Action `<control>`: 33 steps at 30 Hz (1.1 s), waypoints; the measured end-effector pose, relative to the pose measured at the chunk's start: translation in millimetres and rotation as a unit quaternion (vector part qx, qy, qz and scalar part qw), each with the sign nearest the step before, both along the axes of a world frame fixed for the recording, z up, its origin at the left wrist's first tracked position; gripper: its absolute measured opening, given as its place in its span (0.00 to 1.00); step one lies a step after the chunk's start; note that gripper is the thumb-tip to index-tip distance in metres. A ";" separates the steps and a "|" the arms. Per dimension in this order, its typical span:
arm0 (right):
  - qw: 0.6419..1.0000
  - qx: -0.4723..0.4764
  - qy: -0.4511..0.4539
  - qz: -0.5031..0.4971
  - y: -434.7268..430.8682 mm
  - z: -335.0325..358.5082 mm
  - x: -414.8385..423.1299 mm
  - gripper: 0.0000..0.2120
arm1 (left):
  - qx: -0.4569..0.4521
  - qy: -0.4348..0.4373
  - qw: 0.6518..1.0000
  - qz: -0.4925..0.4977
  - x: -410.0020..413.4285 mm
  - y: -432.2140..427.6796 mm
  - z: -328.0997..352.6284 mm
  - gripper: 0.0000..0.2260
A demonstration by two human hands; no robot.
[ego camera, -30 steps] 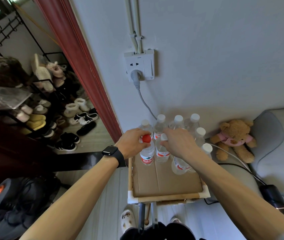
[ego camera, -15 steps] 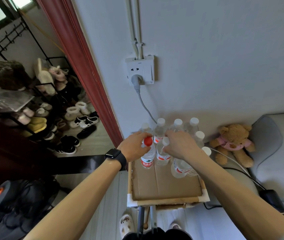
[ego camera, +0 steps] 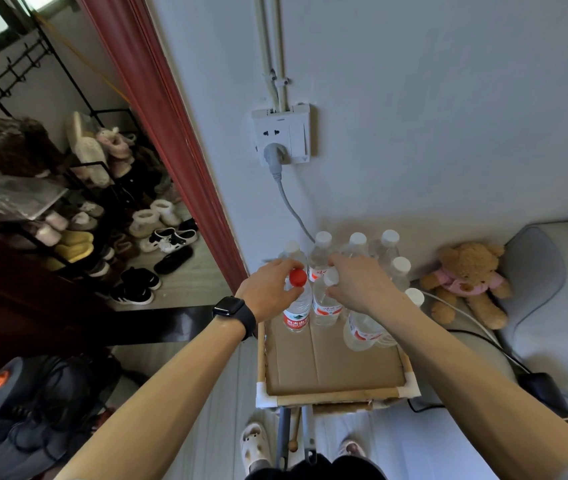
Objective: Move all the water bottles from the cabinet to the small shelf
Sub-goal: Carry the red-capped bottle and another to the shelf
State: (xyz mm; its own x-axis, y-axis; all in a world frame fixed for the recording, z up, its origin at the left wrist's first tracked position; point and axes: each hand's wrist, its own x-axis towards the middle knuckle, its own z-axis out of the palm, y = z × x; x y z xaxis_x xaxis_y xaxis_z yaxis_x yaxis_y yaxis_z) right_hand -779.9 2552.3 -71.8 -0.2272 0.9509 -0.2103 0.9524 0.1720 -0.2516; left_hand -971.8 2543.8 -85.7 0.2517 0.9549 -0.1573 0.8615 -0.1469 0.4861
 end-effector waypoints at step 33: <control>0.997 0.026 -0.006 -0.067 -22.1 14.3 -6.1 0.19 | 0.035 -0.044 0.997 -0.056 -18.5 6.2 -3.9 0.18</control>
